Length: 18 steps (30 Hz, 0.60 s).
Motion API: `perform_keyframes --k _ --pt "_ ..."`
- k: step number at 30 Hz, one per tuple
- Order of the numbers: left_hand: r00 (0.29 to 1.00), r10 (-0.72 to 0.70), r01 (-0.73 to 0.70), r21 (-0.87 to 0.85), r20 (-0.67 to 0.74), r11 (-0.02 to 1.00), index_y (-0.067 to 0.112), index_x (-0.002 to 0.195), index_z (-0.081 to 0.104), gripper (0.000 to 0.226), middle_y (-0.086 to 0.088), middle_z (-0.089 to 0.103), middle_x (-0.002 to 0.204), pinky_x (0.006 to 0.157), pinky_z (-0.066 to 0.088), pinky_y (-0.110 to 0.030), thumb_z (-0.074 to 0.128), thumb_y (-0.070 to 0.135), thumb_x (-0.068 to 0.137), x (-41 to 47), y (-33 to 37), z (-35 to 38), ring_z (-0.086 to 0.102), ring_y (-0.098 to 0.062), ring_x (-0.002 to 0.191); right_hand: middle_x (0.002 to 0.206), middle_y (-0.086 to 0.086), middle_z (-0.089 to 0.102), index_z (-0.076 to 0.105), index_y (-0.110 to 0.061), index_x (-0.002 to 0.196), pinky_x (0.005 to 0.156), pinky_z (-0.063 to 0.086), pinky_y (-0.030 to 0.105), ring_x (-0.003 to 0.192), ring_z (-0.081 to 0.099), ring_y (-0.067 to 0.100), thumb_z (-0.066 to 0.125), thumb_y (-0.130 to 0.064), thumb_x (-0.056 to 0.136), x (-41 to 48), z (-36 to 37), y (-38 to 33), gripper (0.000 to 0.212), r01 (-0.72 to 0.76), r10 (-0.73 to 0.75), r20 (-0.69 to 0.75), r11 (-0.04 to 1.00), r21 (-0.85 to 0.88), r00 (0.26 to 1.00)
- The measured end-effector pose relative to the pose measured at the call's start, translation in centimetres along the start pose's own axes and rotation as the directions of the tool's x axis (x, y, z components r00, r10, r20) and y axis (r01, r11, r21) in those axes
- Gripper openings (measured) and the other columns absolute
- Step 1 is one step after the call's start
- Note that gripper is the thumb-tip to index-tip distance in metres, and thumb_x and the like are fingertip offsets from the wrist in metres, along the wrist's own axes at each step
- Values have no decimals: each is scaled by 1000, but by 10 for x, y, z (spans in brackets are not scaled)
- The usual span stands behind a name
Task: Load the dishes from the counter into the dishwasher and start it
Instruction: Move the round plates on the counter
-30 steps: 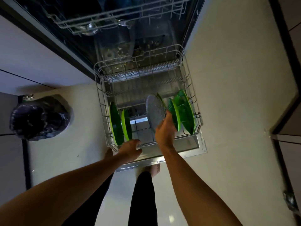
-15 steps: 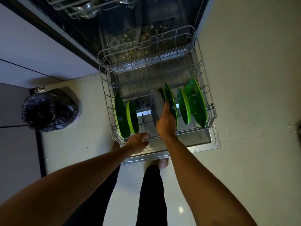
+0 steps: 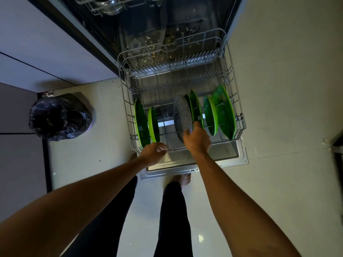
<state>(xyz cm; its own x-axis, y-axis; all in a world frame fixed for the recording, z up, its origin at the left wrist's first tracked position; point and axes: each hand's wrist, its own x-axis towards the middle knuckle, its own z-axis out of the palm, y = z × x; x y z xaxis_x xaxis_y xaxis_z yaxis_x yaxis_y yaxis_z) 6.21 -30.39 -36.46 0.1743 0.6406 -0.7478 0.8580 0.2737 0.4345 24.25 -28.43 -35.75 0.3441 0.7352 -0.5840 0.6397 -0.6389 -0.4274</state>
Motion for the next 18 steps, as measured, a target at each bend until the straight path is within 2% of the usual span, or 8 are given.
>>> perform_keyframes --k 3,5,9,11,14,18 --pt "999 32 -32 -15 -21 999 13 120 68 26 -5 69 120 81 42 -24 57 17 97 -17 -1 -17 63 -14 98 109 7 71 60 -19 118 79 49 35 96 68 29 61 -35 96 -25 -7 4 27 -33 33 -16 999 -12 999" --pt "998 57 -58 -21 -41 998 12 120 67 25 -7 68 121 84 45 -26 56 16 98 -24 -4 -26 63 -17 103 110 6 71 64 -19 117 75 43 31 97 67 28 60 -32 97 -37 -10 8 24 -76 76 -20 997 -9 997" --pt "993 87 -89 -15 -85 996 11 117 69 23 -6 68 119 84 44 -26 56 16 98 -54 -21 -52 60 -14 101 107 7 71 70 -19 110 75 42 31 98 66 29 57 -32 97 -69 -10 -6 22 -102 102 17 994 -35 995" --pt "988 84 -90 -46 -133 995 14 114 71 22 -7 71 112 88 51 -32 59 15 96 -70 -39 -72 63 -16 97 103 9 71 71 -18 105 73 44 32 96 66 31 56 -32 96 -85 -2 -25 22 -71 73 46 997 -35 996" --pt "981 52 -69 -90 -186 994 18 113 71 23 -7 73 105 88 53 -35 59 14 94 -96 -75 -102 65 -17 91 105 9 71 70 -19 102 77 47 35 98 65 33 53 -31 95 -110 11 -66 22 -17 19 52 999 -42 998" --pt "957 12 -62 -166 -288 984 22 108 71 23 -5 73 94 85 56 -39 57 17 91 -147 -143 -153 69 -23 86 116 8 70 71 -21 109 88 48 35 111 63 34 56 -28 93 -156 43 -141 23 60 -57 53 997 -54 997"
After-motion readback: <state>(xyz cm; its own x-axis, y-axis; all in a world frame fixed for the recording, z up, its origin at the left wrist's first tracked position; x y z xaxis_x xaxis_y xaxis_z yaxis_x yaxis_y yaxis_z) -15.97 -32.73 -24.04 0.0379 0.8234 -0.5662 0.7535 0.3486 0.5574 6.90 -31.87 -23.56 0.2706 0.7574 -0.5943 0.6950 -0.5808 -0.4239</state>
